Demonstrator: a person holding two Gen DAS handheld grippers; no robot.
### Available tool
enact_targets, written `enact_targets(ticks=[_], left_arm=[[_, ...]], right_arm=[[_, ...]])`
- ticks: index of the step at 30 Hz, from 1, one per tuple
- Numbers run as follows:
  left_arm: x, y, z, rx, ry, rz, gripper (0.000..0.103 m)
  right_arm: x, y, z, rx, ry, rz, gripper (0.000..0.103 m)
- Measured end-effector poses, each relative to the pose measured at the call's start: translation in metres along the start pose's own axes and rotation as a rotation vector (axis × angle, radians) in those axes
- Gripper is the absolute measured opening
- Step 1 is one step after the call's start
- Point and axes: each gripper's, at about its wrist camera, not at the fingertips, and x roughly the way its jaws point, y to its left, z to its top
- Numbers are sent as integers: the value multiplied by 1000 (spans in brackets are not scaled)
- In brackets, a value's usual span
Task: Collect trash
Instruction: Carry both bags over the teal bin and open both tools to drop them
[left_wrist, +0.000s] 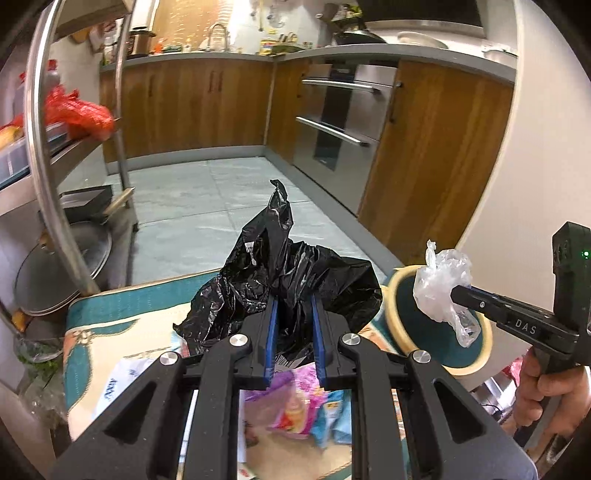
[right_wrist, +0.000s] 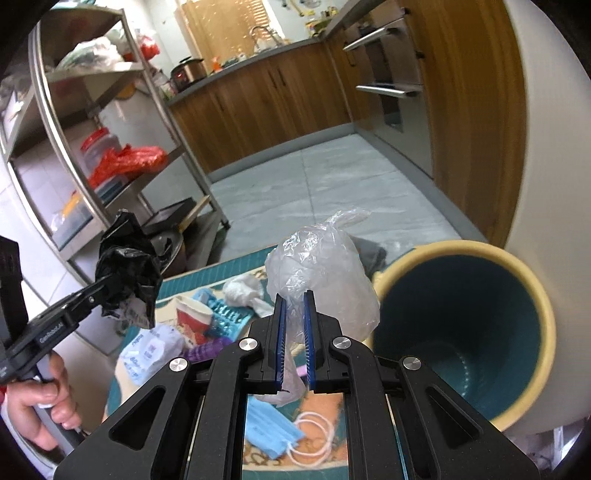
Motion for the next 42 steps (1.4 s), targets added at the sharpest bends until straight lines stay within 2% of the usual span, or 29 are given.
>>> enact_targets(ticks=[17, 24, 31, 42], left_arm=[[40, -110, 0, 153, 59, -138, 16], [71, -152, -5, 218, 123, -198, 16], [107, -196, -9, 280, 170, -256, 16], [149, -219, -27, 288, 247, -277, 17]], right_arm=[[-30, -71, -19, 75, -12, -81, 10], [-29, -99, -32, 92, 37, -114, 10], [-24, -109, -35, 123, 68, -133, 10], [-5, -140, -47, 205, 155, -161, 10]])
